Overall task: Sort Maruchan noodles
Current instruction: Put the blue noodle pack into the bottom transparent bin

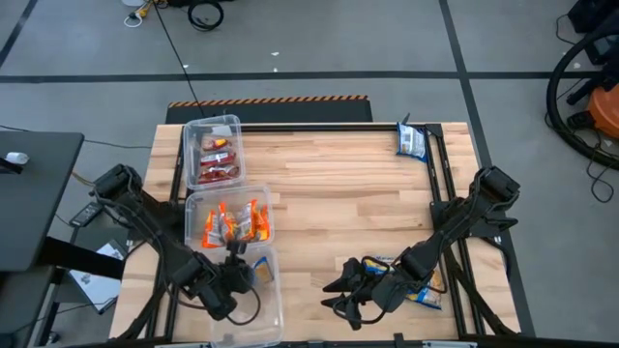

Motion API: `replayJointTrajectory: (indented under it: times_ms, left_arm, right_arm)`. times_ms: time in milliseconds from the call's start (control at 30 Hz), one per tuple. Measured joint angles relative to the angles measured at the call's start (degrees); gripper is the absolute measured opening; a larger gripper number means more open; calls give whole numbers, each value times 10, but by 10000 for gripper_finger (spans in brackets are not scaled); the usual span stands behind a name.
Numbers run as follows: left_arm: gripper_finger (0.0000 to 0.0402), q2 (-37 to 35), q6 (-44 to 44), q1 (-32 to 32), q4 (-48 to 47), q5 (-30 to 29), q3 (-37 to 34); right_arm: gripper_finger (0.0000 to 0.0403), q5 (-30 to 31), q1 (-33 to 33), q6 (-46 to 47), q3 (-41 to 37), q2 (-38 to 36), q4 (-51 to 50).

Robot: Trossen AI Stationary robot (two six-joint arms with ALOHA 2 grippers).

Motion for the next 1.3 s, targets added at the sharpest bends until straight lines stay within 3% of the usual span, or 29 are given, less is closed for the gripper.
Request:
replayJointTrajectory:
  times_ms: [200,433,700,767,867,967,1067,1167,1300]
  left_arm:
    - [114,0,3,23,-39,-1,0]
    - [107,1,6,35,-42,5,5]
    - [103,-2,1,35,-130,12,102]
    - [103,-2,0,36,-150,23,138]
    - [103,-2,-1,31,-164,33,200]
    - [103,-2,3,26,-154,34,259]
    - [103,-2,3,24,-120,23,297]
    - [103,-2,13,25,-64,7,309]
    - [103,-2,37,25,-10,6,309]
  right_arm:
    - [197,1,-3,-2,0,0,0]
    - [197,1,-3,-3,0,0,0]
    - [194,0,-3,-81,10,-15,-24]
    - [190,-3,-4,-106,37,-27,-75]
    - [181,-42,-3,-112,101,-37,-241]
    - [172,-86,7,-85,168,-37,-446]
    - [170,-121,23,-24,200,-38,-587]
    - [173,-144,39,85,190,-38,-661]
    - [186,-147,36,217,140,-36,-660]
